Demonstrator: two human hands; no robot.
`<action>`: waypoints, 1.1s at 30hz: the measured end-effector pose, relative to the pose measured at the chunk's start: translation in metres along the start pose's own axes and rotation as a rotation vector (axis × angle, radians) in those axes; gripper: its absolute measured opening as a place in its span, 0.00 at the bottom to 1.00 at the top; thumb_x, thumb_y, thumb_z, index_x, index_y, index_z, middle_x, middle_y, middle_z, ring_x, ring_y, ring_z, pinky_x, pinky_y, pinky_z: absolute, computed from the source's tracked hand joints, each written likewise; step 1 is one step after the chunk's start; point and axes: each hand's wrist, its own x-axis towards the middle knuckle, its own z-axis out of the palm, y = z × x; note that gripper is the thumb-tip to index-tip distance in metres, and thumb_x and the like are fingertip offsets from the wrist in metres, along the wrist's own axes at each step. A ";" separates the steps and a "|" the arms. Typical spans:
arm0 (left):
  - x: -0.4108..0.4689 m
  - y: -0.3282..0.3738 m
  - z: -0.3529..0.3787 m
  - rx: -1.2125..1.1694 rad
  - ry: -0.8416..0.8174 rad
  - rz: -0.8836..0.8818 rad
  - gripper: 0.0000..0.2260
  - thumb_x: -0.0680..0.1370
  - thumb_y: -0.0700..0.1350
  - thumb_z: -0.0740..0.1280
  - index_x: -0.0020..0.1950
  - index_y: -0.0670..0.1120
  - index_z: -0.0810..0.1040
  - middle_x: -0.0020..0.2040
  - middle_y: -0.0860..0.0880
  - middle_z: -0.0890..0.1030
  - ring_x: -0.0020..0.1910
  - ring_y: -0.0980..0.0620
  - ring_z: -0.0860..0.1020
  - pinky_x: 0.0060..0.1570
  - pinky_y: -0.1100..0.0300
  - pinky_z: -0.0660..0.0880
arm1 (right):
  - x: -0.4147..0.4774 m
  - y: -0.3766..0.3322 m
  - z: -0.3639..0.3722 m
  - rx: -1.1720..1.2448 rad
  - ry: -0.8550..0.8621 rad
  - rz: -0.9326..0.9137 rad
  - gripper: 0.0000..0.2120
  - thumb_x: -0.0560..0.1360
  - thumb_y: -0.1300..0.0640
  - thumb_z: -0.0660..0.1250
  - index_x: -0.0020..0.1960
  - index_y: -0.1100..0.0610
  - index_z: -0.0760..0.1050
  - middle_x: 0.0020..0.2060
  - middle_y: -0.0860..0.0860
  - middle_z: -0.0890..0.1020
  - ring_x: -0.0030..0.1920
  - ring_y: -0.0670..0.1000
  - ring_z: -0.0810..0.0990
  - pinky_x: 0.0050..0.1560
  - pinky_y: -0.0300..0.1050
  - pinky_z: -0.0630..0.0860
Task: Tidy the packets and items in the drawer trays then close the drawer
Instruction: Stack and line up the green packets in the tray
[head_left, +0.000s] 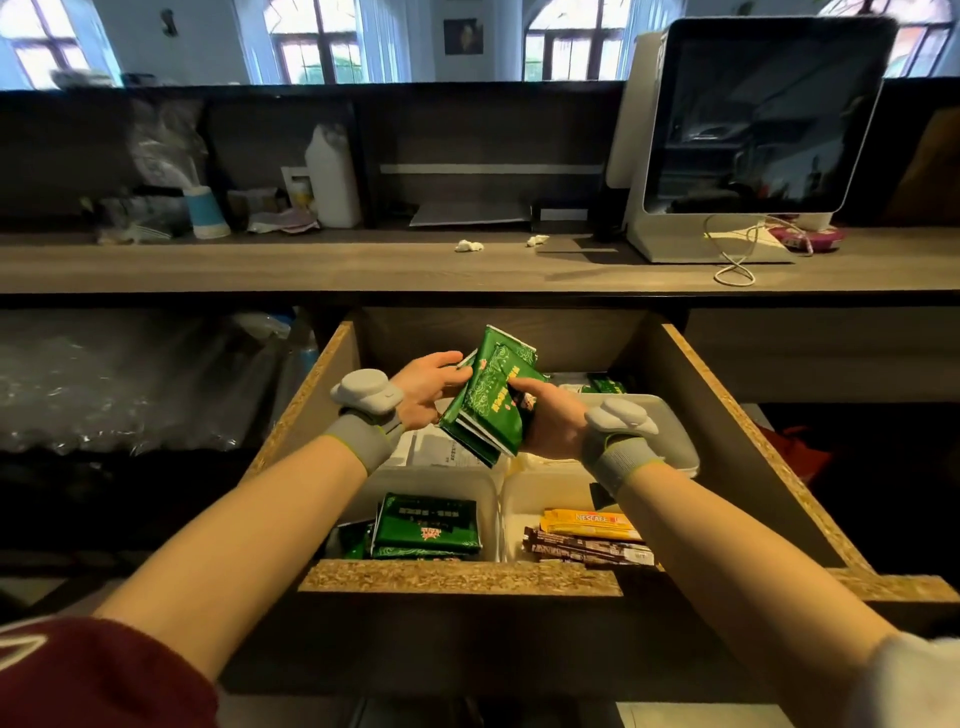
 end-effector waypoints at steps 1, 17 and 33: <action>0.001 -0.002 0.001 0.010 0.015 0.024 0.21 0.80 0.37 0.60 0.73 0.45 0.65 0.61 0.45 0.74 0.48 0.52 0.76 0.50 0.53 0.74 | 0.001 0.000 0.000 -0.027 0.008 -0.009 0.11 0.79 0.52 0.58 0.53 0.59 0.72 0.46 0.55 0.79 0.47 0.53 0.78 0.58 0.49 0.71; 0.011 -0.014 -0.014 -0.009 0.082 0.048 0.12 0.80 0.43 0.60 0.60 0.39 0.76 0.40 0.48 0.78 0.41 0.52 0.77 0.42 0.58 0.76 | 0.016 0.008 0.009 -0.120 0.001 0.001 0.10 0.78 0.54 0.57 0.46 0.59 0.72 0.39 0.54 0.81 0.42 0.52 0.79 0.50 0.44 0.75; 0.001 -0.043 -0.049 0.582 0.019 -0.230 0.11 0.79 0.41 0.61 0.37 0.44 0.70 0.32 0.48 0.67 0.28 0.54 0.65 0.29 0.65 0.65 | 0.025 0.024 -0.003 -0.211 -0.043 0.165 0.15 0.78 0.48 0.59 0.43 0.59 0.74 0.30 0.52 0.85 0.30 0.49 0.85 0.42 0.44 0.78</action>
